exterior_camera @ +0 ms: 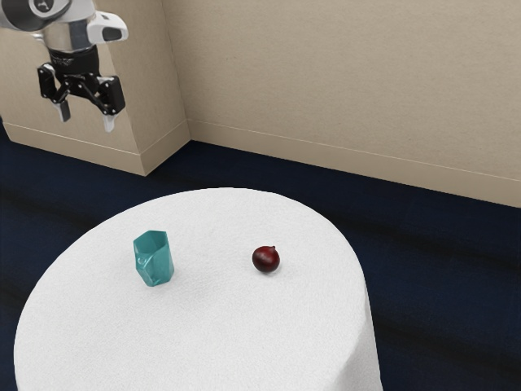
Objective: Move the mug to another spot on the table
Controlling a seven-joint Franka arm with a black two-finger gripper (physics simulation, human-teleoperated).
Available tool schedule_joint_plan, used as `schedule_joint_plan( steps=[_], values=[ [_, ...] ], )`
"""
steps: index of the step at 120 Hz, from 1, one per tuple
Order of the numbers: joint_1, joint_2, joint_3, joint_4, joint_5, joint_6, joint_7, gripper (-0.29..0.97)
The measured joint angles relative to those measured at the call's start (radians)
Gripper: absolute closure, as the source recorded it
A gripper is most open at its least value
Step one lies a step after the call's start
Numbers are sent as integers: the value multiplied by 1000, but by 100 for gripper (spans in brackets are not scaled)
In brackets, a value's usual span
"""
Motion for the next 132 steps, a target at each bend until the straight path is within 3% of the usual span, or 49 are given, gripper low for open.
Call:
schedule_joint_plan(
  steps=[32,57,77,100,132],
  values=[
    [12,-1,-22,-59,-14,32,-34,0],
    [20,-70,-34,-435,-136,229,-165,0],
    [27,-114,-36,-636,-178,371,-252,0],
    [40,-117,-36,-757,-184,502,-310,0],
    [68,-40,-36,-810,-125,714,-264,0]
  ],
)
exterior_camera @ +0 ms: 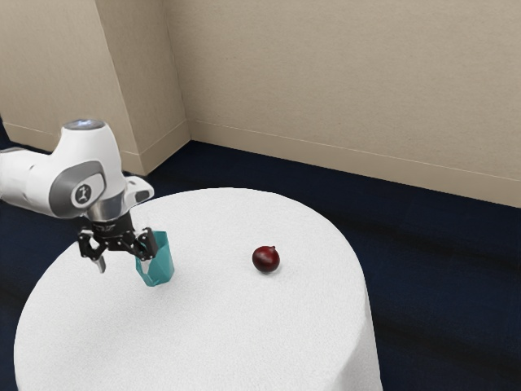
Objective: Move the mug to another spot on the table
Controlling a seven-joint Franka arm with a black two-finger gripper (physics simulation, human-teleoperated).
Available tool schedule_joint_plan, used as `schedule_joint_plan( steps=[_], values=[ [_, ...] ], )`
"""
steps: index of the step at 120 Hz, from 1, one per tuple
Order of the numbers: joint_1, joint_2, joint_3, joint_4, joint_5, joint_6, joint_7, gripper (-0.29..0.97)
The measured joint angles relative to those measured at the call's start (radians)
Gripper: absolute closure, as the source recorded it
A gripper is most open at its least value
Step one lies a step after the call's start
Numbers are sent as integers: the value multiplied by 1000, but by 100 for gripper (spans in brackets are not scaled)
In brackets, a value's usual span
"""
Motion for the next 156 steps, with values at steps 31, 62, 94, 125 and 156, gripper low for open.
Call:
schedule_joint_plan(
  steps=[31,62,94,125,156],
  values=[
    [9,94,0,0,37,152,91,1],
    [10,139,0,2,43,239,156,1],
    [10,178,0,0,34,288,199,2],
    [18,208,0,7,31,324,226,2],
    [29,213,0,1,20,343,242,3]
  ],
)
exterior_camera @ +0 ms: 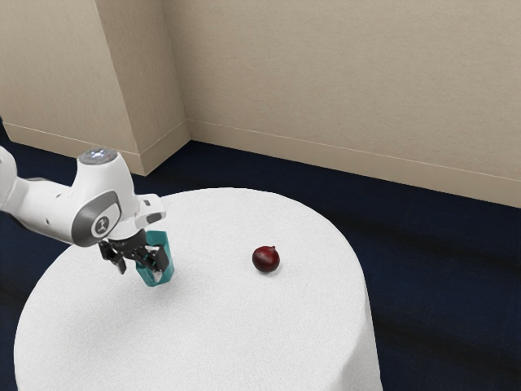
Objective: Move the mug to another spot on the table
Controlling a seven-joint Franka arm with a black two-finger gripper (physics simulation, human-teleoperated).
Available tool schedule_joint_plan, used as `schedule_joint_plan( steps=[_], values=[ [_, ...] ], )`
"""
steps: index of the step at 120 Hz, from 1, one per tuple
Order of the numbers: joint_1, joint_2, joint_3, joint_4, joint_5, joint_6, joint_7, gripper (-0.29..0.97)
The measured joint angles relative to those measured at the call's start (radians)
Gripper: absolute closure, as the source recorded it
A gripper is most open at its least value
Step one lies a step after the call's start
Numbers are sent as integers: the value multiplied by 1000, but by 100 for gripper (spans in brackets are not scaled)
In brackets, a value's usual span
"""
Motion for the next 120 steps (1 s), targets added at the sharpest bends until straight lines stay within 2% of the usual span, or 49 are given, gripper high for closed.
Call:
schedule_joint_plan(
  steps=[24,55,92,120],
  values=[
    [0,7,0,1,-2,5,8,6],
    [-1,6,1,4,6,7,15,39],
    [-12,-4,3,5,10,19,5,55],
    [-15,-19,5,5,16,98,-14,58]
  ],
)
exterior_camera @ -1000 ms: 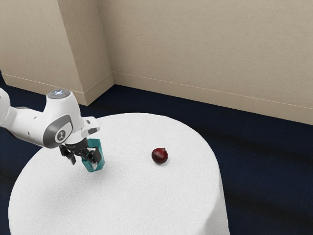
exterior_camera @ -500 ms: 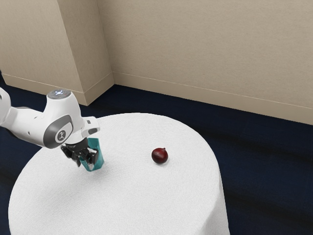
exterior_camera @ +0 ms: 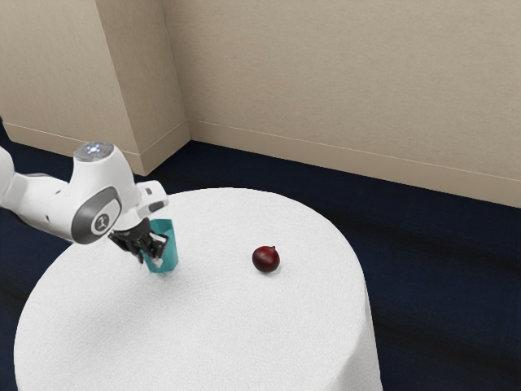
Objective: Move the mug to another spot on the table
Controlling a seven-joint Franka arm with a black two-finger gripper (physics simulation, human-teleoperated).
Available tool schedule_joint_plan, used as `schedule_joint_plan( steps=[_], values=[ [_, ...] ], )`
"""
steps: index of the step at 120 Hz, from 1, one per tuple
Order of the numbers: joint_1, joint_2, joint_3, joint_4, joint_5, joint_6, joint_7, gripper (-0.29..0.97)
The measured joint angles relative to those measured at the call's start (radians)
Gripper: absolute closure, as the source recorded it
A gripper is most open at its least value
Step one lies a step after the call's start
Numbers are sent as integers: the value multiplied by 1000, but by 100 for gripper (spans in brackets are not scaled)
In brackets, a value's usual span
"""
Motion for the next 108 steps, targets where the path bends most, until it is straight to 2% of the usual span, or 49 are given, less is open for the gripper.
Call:
schedule_joint_plan(
  steps=[18,31,37,60,73,108],
  values=[
    [-5,0,1,-2,1,70,-10,60],
    [-8,1,4,-4,1,121,-17,66],
    [-7,0,3,-6,-2,141,-17,63],
    [-22,-56,10,-66,-11,186,-34,62],
    [8,-130,-44,-167,-10,198,-67,68],
    [-58,-200,-123,-286,-2,210,-189,73]
  ],
)
